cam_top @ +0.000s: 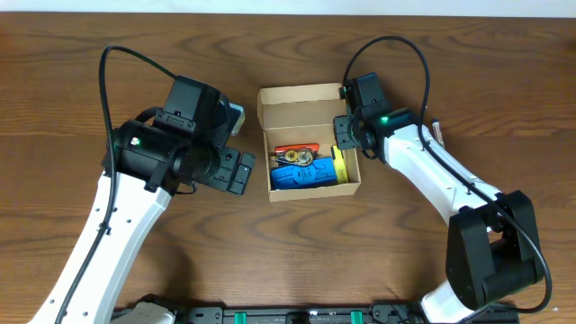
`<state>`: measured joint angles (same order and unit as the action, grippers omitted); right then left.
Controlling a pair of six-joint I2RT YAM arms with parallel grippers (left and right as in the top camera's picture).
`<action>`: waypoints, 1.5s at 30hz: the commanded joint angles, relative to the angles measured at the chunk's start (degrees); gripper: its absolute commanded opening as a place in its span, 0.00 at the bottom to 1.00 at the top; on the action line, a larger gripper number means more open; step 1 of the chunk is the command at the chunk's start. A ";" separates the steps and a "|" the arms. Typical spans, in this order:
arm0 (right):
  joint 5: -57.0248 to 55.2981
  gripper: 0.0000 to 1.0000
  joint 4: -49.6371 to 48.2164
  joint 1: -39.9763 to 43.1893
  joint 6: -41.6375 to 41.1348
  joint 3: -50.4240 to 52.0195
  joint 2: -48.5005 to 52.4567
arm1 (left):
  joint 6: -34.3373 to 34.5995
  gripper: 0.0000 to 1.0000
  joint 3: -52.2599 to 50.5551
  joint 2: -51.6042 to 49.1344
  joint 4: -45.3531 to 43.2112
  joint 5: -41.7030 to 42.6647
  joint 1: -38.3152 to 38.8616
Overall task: Pack container
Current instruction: 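Move the right gripper to the blue marker and grasp it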
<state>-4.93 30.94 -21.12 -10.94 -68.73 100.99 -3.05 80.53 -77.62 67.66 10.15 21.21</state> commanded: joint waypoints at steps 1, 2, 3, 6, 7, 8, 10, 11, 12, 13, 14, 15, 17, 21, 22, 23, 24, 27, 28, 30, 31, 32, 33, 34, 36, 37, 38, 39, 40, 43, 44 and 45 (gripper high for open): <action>2.32 0.54 1.31 0.44 0.72 -1.60 -1.44 | -0.63 0.95 -0.22 0.09 0.24 -0.04 -0.20; 2.38 0.55 2.23 0.44 0.72 -2.43 -2.49 | -0.63 0.95 -0.22 0.09 0.24 -0.04 -0.20; 2.29 0.55 3.34 0.44 0.76 -3.32 -3.98 | -0.63 0.95 -0.22 0.09 0.24 -0.04 -0.20; 1.33 0.55 5.14 0.81 1.33 -4.74 -8.92 | -0.63 0.95 -0.22 0.09 0.24 -0.04 -0.20; 1.03 0.56 5.22 1.07 1.79 -4.79 -10.60 | -0.63 0.95 -0.22 0.09 0.24 -0.04 -0.20; -0.33 0.57 5.31 1.64 1.92 -4.76 -12.83 | -0.63 0.95 -0.22 0.09 0.24 -0.04 -0.20; -3.28 0.57 5.77 2.91 2.47 -4.76 -15.87 | -0.63 0.95 -0.22 0.09 0.24 -0.04 -0.20; -4.81 0.57 6.10 3.82 3.02 -4.76 -17.18 | -0.63 0.95 -0.22 0.09 0.24 -0.04 -0.20; -5.90 0.57 6.54 4.96 3.56 -4.76 -18.32 | -0.63 0.95 -0.22 0.09 0.24 -0.04 -0.20; -6.62 0.58 7.13 6.32 4.09 -4.76 -19.19 | -0.63 0.95 -0.22 0.09 0.24 -0.04 -0.20; -6.95 0.58 7.74 7.58 4.52 -4.76 -19.71 | -0.63 0.95 -0.22 0.09 0.24 -0.04 -0.20; -6.99 0.58 8.50 8.94 5.11 -4.76 -19.96 | -0.63 0.95 -0.22 0.09 0.24 -0.04 -0.20; -7.08 0.59 10.27 12.09 5.44 -4.68 -19.96 | -0.63 0.95 -0.22 0.09 0.24 -0.04 -0.20; -7.04 0.60 11.98 18.18 6.05 -3.48 -19.02 | -0.63 0.95 -0.22 0.09 0.24 -0.04 -0.20; -7.04 0.60 11.98 19.96 6.99 -2.91 -18.53 | -0.63 0.95 -0.22 0.09 0.24 -0.04 -0.20; -7.04 0.60 11.96 21.31 7.52 -2.51 -18.03 | -0.63 0.95 -0.22 0.09 0.24 -0.04 -0.20; -6.84 0.60 11.93 22.56 7.98 -2.19 -17.40 | -0.63 0.95 -0.22 0.09 0.24 -0.04 -0.20; -5.70 0.60 11.80 25.88 8.83 -1.40 -14.69 | -0.63 0.95 -0.22 0.09 0.24 -0.04 -0.20; -5.27 0.60 11.74 26.71 9.42 -1.27 -13.64 | -0.63 0.95 -0.22 0.09 0.24 -0.04 -0.20; -4.59 0.60 11.43 28.33 10.16 -1.20 -10.97 | -0.63 0.95 -0.22 0.09 0.24 -0.04 -0.20; -3.93 0.60 11.19 28.85 10.69 -1.20 -10.01 | -0.63 0.95 -0.22 0.09 0.24 -0.04 -0.20; -2.86 0.59 10.69 29.55 11.65 -1.20 -8.68 | -0.63 0.95 -0.22 0.09 0.24 -0.04 -0.20; -1.51 0.59 10.12 30.21 12.79 -1.20 -7.32 | -0.63 0.95 -0.22 0.09 0.22 -0.04 -0.20; -0.50 0.58 9.64 30.73 13.62 -1.20 -6.19 | -0.63 0.95 -0.22 0.09 0.24 -0.04 -0.20; 0.31 0.56 8.74 31.67 14.62 -1.20 -3.98 | -0.63 0.95 -0.22 0.09 0.24 -0.04 -0.20; 0.42 0.56 8.22 32.11 14.95 -1.20 -2.80 | -0.63 0.95 -0.22 0.09 0.24 -0.04 -0.20; 0.66 0.56 7.89 32.41 15.26 -1.20 -2.03 | -0.63 0.95 -0.22 0.09 0.24 -0.04 -0.20; 1.62 0.56 7.37 32.79 16.28 -1.20 -0.81 | -0.63 0.95 -0.22 0.09 0.24 -0.04 -0.20; 2.71 0.56 7.04 33.03 17.29 -1.20 0.13 | -0.63 0.95 -0.22 0.09 0.24 -0.04 -0.20; 4.33 0.54 6.25 33.20 19.02 -1.20 3.10 | -0.63 0.95 -0.22 0.09 0.24 -0.04 -0.20; 4.33 0.54 5.92 33.20 19.02 -1.20 4.20 | -0.63 0.95 -0.22 0.09 0.24 -0.04 -0.20; 4.33 0.54 5.64 33.20 19.04 -1.20 5.11 | -0.63 0.95 -0.22 0.09 0.24 -0.04 -0.20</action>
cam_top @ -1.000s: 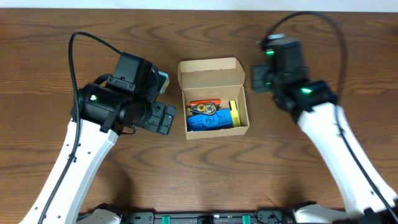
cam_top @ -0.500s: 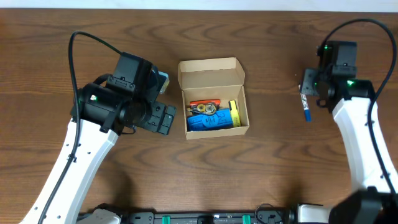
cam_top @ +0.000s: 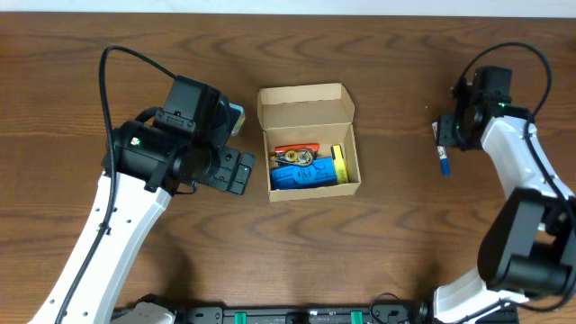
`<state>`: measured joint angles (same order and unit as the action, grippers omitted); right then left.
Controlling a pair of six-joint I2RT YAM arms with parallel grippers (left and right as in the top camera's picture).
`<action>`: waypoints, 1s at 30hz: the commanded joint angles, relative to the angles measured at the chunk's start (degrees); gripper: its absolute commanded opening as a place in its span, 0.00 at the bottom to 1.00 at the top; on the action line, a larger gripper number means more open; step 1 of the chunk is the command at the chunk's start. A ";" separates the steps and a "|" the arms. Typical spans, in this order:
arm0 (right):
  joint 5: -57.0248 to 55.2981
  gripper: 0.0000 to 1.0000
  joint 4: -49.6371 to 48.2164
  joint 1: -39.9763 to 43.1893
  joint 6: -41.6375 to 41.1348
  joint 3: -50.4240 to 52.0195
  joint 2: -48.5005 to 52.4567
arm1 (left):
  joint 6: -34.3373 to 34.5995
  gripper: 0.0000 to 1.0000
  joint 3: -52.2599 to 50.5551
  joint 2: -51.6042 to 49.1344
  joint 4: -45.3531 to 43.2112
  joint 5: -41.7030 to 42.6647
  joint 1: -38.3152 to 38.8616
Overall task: Pack container
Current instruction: 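Move the right gripper to the blue marker and grasp it, then carry the blue marker into the box and release it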
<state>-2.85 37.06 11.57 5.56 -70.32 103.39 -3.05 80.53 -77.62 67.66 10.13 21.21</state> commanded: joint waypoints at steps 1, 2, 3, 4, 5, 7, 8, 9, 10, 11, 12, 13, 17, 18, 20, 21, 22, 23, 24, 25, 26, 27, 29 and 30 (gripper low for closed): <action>2.32 0.54 -0.74 0.52 2.69 0.39 3.67 | -0.63 0.95 -0.22 0.09 0.24 -0.02 -0.20; 2.29 0.54 -1.07 0.50 2.71 0.39 4.55 | -0.63 0.95 -0.22 0.09 0.24 -0.02 -0.20; 2.34 0.53 -1.40 0.52 2.95 0.39 5.33 | -0.63 0.95 -0.22 0.09 0.24 -0.02 -0.20; 2.34 0.54 -1.66 0.52 3.32 0.39 6.05 | -0.63 0.95 -0.22 0.09 0.24 -0.02 -0.20; 2.34 0.53 -2.03 0.52 3.69 0.39 6.82 | -0.63 0.95 -0.22 0.09 0.24 -0.02 -0.20; 3.19 0.53 -2.64 0.52 4.83 0.39 8.24 | -0.63 0.95 -0.22 0.09 0.24 -0.02 -0.20; 3.43 0.52 -2.95 0.52 5.01 0.39 8.98 | -0.63 0.95 -0.22 0.09 0.24 -0.02 -0.20; 3.58 0.51 -3.08 0.52 5.01 0.39 9.42 | -0.63 0.95 -0.22 0.09 0.24 -0.02 -0.20; 3.74 0.50 -3.23 0.57 5.05 0.39 9.97 | -0.63 0.95 -0.22 0.09 0.24 -0.02 -0.20; 3.89 0.50 -3.28 0.63 5.01 0.39 10.29 | -0.63 0.95 -0.22 0.09 0.24 -0.02 -0.20; 4.04 0.49 -3.43 0.68 5.03 0.39 10.67 | -0.63 0.95 -0.22 0.09 0.24 -0.02 -0.20; 4.28 0.48 -3.58 0.74 5.03 0.39 10.95 | -0.63 0.95 -0.22 0.09 0.24 -0.02 -0.20; 4.85 0.34 -4.04 1.03 5.01 0.42 12.00 | -0.63 0.95 -0.22 0.09 0.24 -0.02 -0.20; 4.87 0.29 -4.11 1.11 5.01 0.42 12.13 | -0.63 0.95 -0.22 0.09 0.24 -0.02 -0.20; 4.85 0.19 -4.13 1.11 5.01 0.44 12.39 | -0.63 0.95 -0.22 0.09 0.24 -0.02 -0.20; 4.85 0.15 -4.11 1.11 5.01 0.44 12.41 | -0.63 0.95 -0.22 0.09 0.24 -0.02 -0.20; 4.85 0.11 -4.13 1.11 4.94 0.44 12.41 | -0.63 0.95 -0.22 0.09 0.24 -0.02 -0.20; 4.87 0.10 -4.20 1.11 4.79 0.44 12.41 | -0.63 0.95 -0.22 0.09 0.24 -0.02 -0.20; 4.92 0.08 -4.28 1.09 4.74 0.42 12.39 | -0.63 0.95 -0.22 0.09 0.24 -0.02 -0.20; 5.29 0.06 -4.26 1.09 4.70 0.39 12.37 | -0.63 0.95 -0.22 0.09 0.24 -0.02 -0.20; 6.34 0.04 -4.09 1.09 4.59 0.26 12.31 | -0.63 0.95 -0.22 0.09 0.24 -0.02 -0.20; 7.43 0.01 -3.76 1.09 4.13 -0.02 12.09 | -0.63 0.95 -0.22 0.09 0.24 -0.02 -0.20; 11.13 0.01 -2.69 1.09 3.87 -0.96 11.23 | -0.63 0.95 -0.22 0.09 0.24 -0.02 -0.20; 13.46 0.02 -2.10 1.09 3.87 -1.60 10.51 | -0.63 0.95 -0.22 0.09 0.24 -0.02 -0.20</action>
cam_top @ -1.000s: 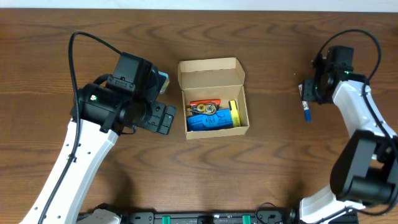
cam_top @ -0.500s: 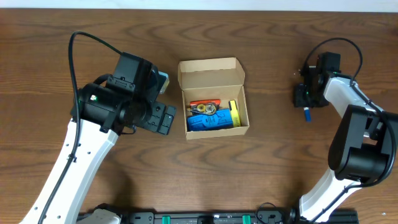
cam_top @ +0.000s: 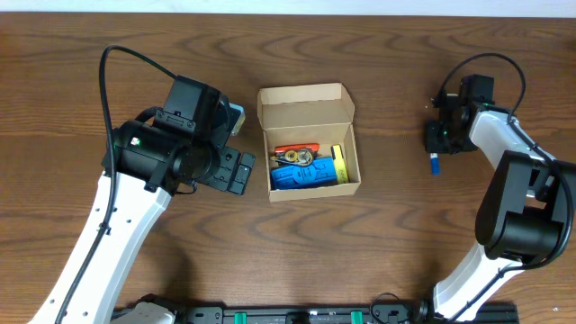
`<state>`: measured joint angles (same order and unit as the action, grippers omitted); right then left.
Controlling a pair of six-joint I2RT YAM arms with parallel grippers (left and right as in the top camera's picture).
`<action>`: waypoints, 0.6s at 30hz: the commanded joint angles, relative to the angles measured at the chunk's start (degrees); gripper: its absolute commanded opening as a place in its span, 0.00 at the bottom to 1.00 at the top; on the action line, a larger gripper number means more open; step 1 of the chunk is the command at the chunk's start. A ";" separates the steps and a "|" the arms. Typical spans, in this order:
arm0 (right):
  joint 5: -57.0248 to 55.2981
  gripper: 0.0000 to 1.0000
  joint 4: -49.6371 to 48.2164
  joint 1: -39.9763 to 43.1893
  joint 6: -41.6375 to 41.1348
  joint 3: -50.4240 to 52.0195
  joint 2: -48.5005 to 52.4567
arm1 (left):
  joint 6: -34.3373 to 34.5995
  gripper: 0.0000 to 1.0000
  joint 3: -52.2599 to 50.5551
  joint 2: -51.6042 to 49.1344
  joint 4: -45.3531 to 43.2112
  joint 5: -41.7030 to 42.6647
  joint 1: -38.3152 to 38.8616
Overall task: Pack container
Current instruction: 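Carry the blue marker into the box and release it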
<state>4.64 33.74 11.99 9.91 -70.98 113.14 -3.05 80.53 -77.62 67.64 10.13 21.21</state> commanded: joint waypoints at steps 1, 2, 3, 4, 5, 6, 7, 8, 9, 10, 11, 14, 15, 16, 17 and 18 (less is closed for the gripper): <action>8.74 0.01 1.81 0.66 -0.48 -1.81 -0.33 | -0.63 0.95 -0.22 0.09 0.26 -0.02 -0.20; 11.06 0.01 2.21 0.61 -0.50 -2.56 -1.42 | -0.63 0.95 -0.22 0.09 0.26 -0.02 -0.20; 13.22 0.01 2.54 0.44 -0.50 -3.43 -2.82 | -0.63 0.95 -0.22 0.09 0.26 -0.02 -0.20; 14.93 0.01 2.84 0.22 -0.68 -4.33 -4.39 | -0.63 0.95 -0.22 0.09 0.26 -0.02 -0.20; 16.39 0.01 2.99 -0.20 -0.66 -5.27 -6.34 | -0.63 0.95 -0.22 0.09 0.26 -0.02 -0.20; 17.11 0.01 2.97 -0.72 -0.66 -6.01 -8.11 | -0.63 0.95 -0.22 0.09 0.26 -0.02 -0.20; 17.49 0.01 2.91 -1.51 -0.63 -6.86 -10.38 | -0.63 0.95 -0.22 0.09 0.26 -0.02 -0.20; 17.44 0.01 2.84 -2.43 -0.57 -7.61 -12.35 | -0.63 0.95 -0.22 0.09 0.26 -0.02 -0.20; 17.44 0.01 2.82 -3.28 0.02 -8.24 -14.08 | -0.63 0.95 -0.22 0.09 0.26 -0.02 -0.20; 17.46 0.01 2.56 -4.61 1.14 -8.92 -16.11 | -0.63 0.95 -0.22 0.09 0.26 -0.02 -0.20; 17.46 0.01 2.10 -6.14 2.34 -9.35 -18.16 | -0.63 0.95 -0.22 0.09 0.26 -0.02 -0.20; 17.49 0.01 0.44 -11.65 8.17 -9.49 -22.84 | -0.63 0.95 -0.22 0.09 0.26 -0.02 -0.20; 17.46 0.01 0.31 -13.57 10.58 -9.49 -23.80 | -0.63 0.95 -0.22 0.09 0.24 -0.02 -0.20; 17.49 0.01 0.31 -15.43 12.92 -9.49 -24.46 | -0.63 0.95 -0.22 0.09 0.26 -0.02 -0.20; 17.49 0.01 0.46 -17.66 15.65 -9.49 -24.76 | -0.63 0.95 -0.22 0.09 0.26 -0.02 -0.20; 17.51 0.01 0.85 -19.80 18.25 -9.49 -24.76 | -0.63 0.95 -0.22 0.09 0.26 -0.02 -0.20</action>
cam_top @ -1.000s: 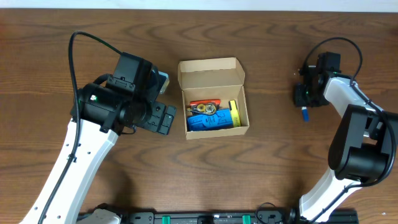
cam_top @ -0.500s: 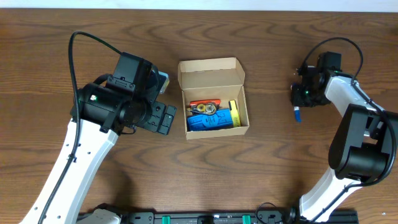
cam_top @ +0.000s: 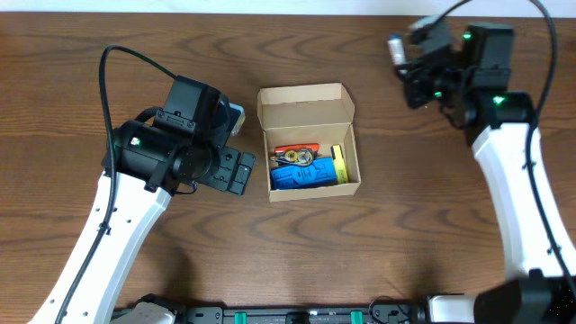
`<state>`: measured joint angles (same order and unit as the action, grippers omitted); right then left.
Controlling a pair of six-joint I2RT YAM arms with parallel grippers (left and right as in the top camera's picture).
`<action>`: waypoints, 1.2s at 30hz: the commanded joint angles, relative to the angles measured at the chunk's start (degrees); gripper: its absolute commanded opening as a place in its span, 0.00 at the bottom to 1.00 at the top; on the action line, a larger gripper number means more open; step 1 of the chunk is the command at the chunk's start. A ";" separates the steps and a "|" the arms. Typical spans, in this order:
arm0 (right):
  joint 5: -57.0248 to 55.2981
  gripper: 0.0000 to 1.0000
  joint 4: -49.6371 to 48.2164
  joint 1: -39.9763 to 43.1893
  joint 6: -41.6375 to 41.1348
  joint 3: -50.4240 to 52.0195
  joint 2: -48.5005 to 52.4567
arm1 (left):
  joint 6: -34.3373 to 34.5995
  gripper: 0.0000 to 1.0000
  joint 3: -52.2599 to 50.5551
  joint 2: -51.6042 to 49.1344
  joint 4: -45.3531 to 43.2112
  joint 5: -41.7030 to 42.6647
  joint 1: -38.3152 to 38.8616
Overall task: Pack container
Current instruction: 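Carry the blue marker into the box and release it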
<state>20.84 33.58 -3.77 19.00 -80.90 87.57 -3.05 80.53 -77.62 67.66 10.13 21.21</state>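
Note:
An open cardboard box point(cam_top: 309, 101) stands mid-table, lid flap up at the back. Inside lie a blue item point(cam_top: 301, 177), an orange item point(cam_top: 297, 148) and a yellow item point(cam_top: 339, 164). My right gripper point(cam_top: 410, 67) is raised high at the back right, well right of the box, shut on a blue-and-white marker whose white end point(cam_top: 395, 43) sticks out to the left. My left gripper point(cam_top: 238, 171) hangs just left of the box with nothing seen in it; its jaw gap does not show from above.
A small pale blue and tan object point(cam_top: 237, 116) peeks out beside the left wrist, near the box's back left corner. Black cables loop over both arms. A black rail point(cam_top: 297, 316) runs along the table's front edge.
My right gripper was low on the table over the marker at the right. Now it is much higher and further back with the marker in it. The left arm has not moved.
My right gripper stood at the box's right wall while the marker lay on the table to the right. Then it was out at the marker, then down on it. Now it holds the marker up in the air. Left arm and box contents stayed unchanged.

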 commanded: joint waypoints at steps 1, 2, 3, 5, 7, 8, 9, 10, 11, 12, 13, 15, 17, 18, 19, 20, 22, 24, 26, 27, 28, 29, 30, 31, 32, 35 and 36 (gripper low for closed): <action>1.73 0.01 1.84 -6.08 12.15 0.46 1.01 | -0.63 0.95 -0.22 0.09 0.24 -0.02 -0.20; 2.19 0.01 2.69 -7.50 14.86 0.46 1.42 | -0.63 0.95 -0.22 0.09 0.24 -0.02 -0.20; 2.56 0.01 3.69 -9.09 17.64 0.46 1.75 | -0.63 0.95 -0.22 0.09 0.24 -0.02 -0.20; 2.58 0.01 5.53 -11.65 22.34 0.46 2.82 | -0.63 0.95 -0.22 0.09 0.24 -0.02 -0.20; 2.67 0.01 7.98 -14.25 28.28 0.46 4.33 | -0.63 0.95 -0.22 0.09 0.24 -0.02 -0.20; 2.80 0.01 8.81 -15.08 30.49 0.46 4.90 | -0.63 0.95 -0.22 0.09 0.24 -0.02 -0.20; 3.30 0.01 9.99 -16.20 33.79 0.46 5.86 | -0.63 0.95 -0.22 0.09 0.24 -0.02 -0.20; 3.56 0.01 10.67 -16.83 35.65 0.46 6.49 | -0.63 0.95 -0.22 0.09 0.24 -0.02 -0.20; 3.65 0.01 11.28 -17.57 37.59 0.46 7.32 | -0.63 0.95 -0.22 0.09 0.24 -0.02 -0.20; 3.63 0.01 11.74 -18.34 39.15 0.46 8.26 | -0.63 0.95 -0.22 0.09 0.24 -0.02 -0.20; 3.63 0.01 12.04 -19.04 40.33 0.46 9.27 | -0.63 0.95 -0.22 0.09 0.24 -0.02 -0.20; 3.65 0.01 12.35 -20.39 41.40 0.46 11.19 | -0.63 0.95 -0.22 0.09 0.24 -0.02 -0.20; 3.63 0.01 12.63 -21.59 41.51 0.46 12.90 | -0.63 0.95 -0.22 0.09 0.24 -0.02 -0.20; 3.61 0.01 12.90 -22.23 41.51 0.46 13.77 | -0.63 0.95 -0.22 0.09 0.24 -0.02 -0.20; 3.61 0.01 13.11 -22.71 41.51 0.46 14.49 | -0.63 0.95 -0.22 0.09 0.24 -0.02 -0.20; 3.61 0.01 13.29 -23.10 41.51 0.46 15.02 | -0.63 0.95 -0.22 0.09 0.22 -0.02 -0.20; 3.28 0.01 13.38 -24.15 41.53 0.46 16.72 | -0.63 0.95 -0.22 0.09 0.24 -0.02 -0.20; 3.17 0.01 13.38 -24.52 41.51 0.46 18.03 | -0.63 0.95 -0.22 0.09 0.24 -0.02 -0.20; 3.15 0.01 13.57 -24.81 41.51 0.46 19.32 | -0.63 0.95 -0.22 0.09 0.24 -0.02 -0.20; 3.15 0.02 13.66 -24.90 41.48 0.46 19.85 | -0.63 0.95 -0.22 0.09 0.24 -0.02 -0.20; 3.13 0.05 13.64 -24.90 41.48 0.46 20.37 | -0.63 0.95 -0.22 0.09 0.24 -0.02 -0.20; 2.86 0.06 13.60 -24.87 41.48 0.46 20.57 | -0.63 0.95 -0.22 0.09 0.24 -0.02 -0.20; 2.27 0.06 13.51 -24.87 41.48 0.46 21.00 | -0.63 0.95 -0.22 0.09 0.24 -0.02 -0.20; 1.11 0.06 13.35 -24.90 41.48 0.46 21.14 | -0.63 0.95 -0.22 0.09 0.24 -0.02 -0.20; -0.22 0.04 13.31 -24.92 41.48 0.46 21.33 | -0.63 0.95 -0.22 0.09 0.24 -0.02 -0.20; -4.02 0.01 13.31 -24.92 41.46 0.44 21.29 | -0.63 0.95 -0.22 0.09 0.24 -0.02 -0.20; -4.44 0.02 13.33 -24.92 41.48 0.44 21.29 | -0.63 0.95 -0.22 0.09 0.24 -0.02 -0.20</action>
<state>19.57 46.92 -28.36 59.59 -80.82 108.38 -3.05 80.53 -77.62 67.66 10.15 21.19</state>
